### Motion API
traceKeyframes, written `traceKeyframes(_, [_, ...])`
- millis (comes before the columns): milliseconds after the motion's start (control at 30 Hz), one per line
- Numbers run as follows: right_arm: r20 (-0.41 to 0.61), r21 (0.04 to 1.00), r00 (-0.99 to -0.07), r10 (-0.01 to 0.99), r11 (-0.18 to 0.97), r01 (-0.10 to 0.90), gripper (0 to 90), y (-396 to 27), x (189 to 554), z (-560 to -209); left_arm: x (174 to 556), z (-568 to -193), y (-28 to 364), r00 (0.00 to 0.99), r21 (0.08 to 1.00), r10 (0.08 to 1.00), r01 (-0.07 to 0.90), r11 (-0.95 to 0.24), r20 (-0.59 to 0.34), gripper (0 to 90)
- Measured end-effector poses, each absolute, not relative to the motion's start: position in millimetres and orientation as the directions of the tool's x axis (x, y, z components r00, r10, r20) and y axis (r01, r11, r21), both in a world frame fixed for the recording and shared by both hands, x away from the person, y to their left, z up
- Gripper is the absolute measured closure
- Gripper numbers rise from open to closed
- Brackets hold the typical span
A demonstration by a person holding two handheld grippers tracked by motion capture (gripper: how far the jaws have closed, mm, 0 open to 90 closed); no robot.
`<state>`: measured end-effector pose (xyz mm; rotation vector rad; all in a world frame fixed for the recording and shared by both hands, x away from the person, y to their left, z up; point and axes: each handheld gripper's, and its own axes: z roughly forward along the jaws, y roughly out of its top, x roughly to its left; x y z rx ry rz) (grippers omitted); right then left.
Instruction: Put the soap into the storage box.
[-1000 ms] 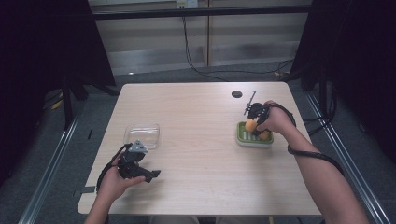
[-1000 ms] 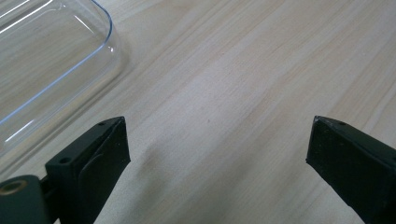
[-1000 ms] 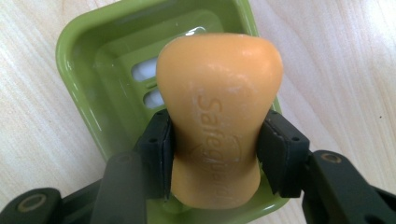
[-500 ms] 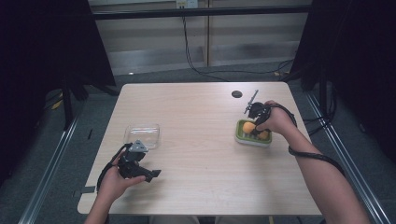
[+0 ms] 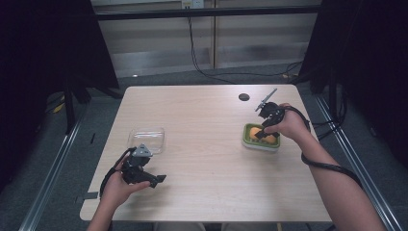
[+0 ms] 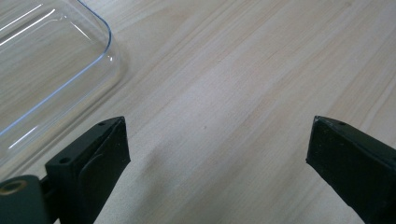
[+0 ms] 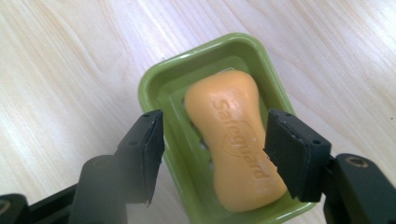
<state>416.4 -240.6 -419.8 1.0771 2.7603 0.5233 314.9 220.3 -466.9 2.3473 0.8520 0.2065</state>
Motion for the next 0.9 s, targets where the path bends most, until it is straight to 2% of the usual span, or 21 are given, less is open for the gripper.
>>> traceKeyframes(300, [0.061,0.454,-0.715,0.696,0.619,0.641,29.7,-243.0,396.7,-423.1,315.1,-467.2,219.8,0.787,0.607,0.615,0.515,-0.605,-0.055,5.4])
traceKeyframes(900, [0.061,0.499,-0.72,0.691,0.604,0.622,24.8,-242.8,364.3,-431.9,315.0,-467.6,218.2,0.794,0.593,0.605,0.515,-0.619,-0.058,5.4])
